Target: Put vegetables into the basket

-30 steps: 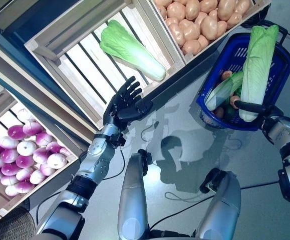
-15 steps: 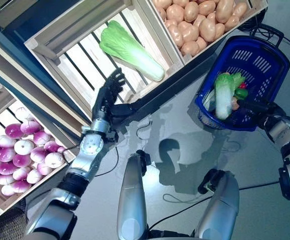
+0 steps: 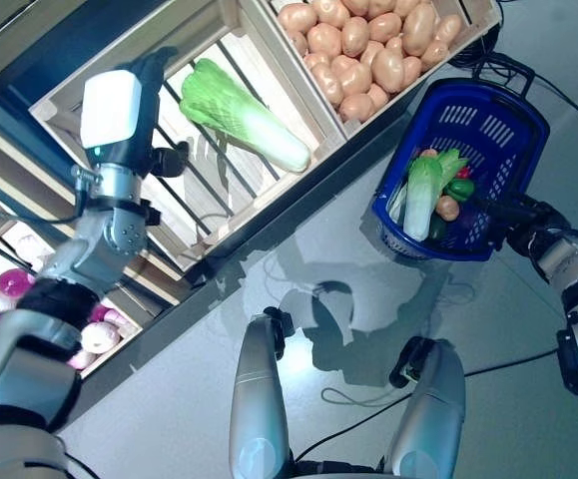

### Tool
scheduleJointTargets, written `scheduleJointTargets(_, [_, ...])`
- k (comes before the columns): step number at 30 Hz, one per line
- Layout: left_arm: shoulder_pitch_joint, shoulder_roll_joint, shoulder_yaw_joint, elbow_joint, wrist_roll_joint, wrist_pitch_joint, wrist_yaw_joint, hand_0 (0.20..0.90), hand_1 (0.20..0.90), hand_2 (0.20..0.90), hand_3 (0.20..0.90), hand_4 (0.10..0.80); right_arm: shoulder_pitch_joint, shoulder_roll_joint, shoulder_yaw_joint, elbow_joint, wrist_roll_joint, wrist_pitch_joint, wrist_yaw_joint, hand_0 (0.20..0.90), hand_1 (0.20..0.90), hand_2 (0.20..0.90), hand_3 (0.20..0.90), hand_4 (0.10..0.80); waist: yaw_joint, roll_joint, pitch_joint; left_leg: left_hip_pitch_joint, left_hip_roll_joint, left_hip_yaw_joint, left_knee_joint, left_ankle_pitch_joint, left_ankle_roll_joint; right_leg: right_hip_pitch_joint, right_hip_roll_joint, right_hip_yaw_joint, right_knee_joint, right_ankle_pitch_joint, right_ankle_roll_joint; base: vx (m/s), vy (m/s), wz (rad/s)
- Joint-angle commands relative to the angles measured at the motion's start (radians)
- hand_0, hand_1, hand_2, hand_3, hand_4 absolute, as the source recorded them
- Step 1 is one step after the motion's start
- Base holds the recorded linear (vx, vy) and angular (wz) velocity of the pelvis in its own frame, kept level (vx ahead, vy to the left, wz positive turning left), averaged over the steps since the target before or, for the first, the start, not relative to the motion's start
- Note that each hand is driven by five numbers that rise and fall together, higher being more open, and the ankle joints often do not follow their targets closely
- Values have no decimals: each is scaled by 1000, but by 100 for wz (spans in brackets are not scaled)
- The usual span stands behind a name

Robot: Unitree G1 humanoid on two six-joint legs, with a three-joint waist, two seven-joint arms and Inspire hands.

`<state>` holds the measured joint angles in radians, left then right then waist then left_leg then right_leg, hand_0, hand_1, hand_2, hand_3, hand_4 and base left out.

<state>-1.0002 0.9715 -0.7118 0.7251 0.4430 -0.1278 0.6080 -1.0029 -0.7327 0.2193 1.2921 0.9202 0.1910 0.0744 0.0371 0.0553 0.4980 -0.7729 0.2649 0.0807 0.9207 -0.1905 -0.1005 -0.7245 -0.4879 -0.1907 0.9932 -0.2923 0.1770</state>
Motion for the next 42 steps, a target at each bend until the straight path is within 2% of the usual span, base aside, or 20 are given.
scheduleJointTargets(1, [-154,19,-50,119,198,52,63,900,900,900,900,800,-46,-22,49,3,59,-55,66,900,900,900,900,800,-17,11,-101,97,78,12,-112,-75,-96,0,12,68,-74,32,4,-33,134,-21])
scheduleJointTargets(6, [-261,-6,-210,223,202,79,16,900,900,900,900,800,-88,-34,105,10,60,-32,75,900,900,900,900,800,-49,12,-81,57,91,28,-76,-86,-103,-47,10,95,-57,42,11,-21,131,-21])
scheduleJointTargets(13, [-331,-47,-297,304,184,51,30,900,900,900,900,800,-120,-41,147,31,53,-26,87,900,900,900,900,800,-66,2,-49,-9,110,26,-28,-95,-118,-105,4,110,-48,62,19,-27,90,-8])
scheduleJointTargets(29, [-403,-78,-345,322,118,72,16,900,900,900,900,800,-140,-41,183,6,77,-48,102,900,900,900,900,800,-81,-13,0,-197,150,-12,121,-130,-132,-266,-25,145,37,76,29,-19,30,-4])
scheduleJointTargets(35, [-433,-93,-377,327,119,102,-10,900,900,900,900,800,-150,-30,199,-6,88,-53,120,900,900,900,900,800,-90,-18,13,-308,164,-50,214,-154,-136,-368,-35,182,102,75,32,1,26,-4])
scheduleJointTargets(42, [-466,-102,-414,352,105,154,-57,900,900,900,900,800,-161,-31,217,-32,110,-60,155,900,900,900,900,800,-101,-27,21,-434,174,-99,342,-191,-135,-484,-29,229,198,59,30,-9,43,-7])
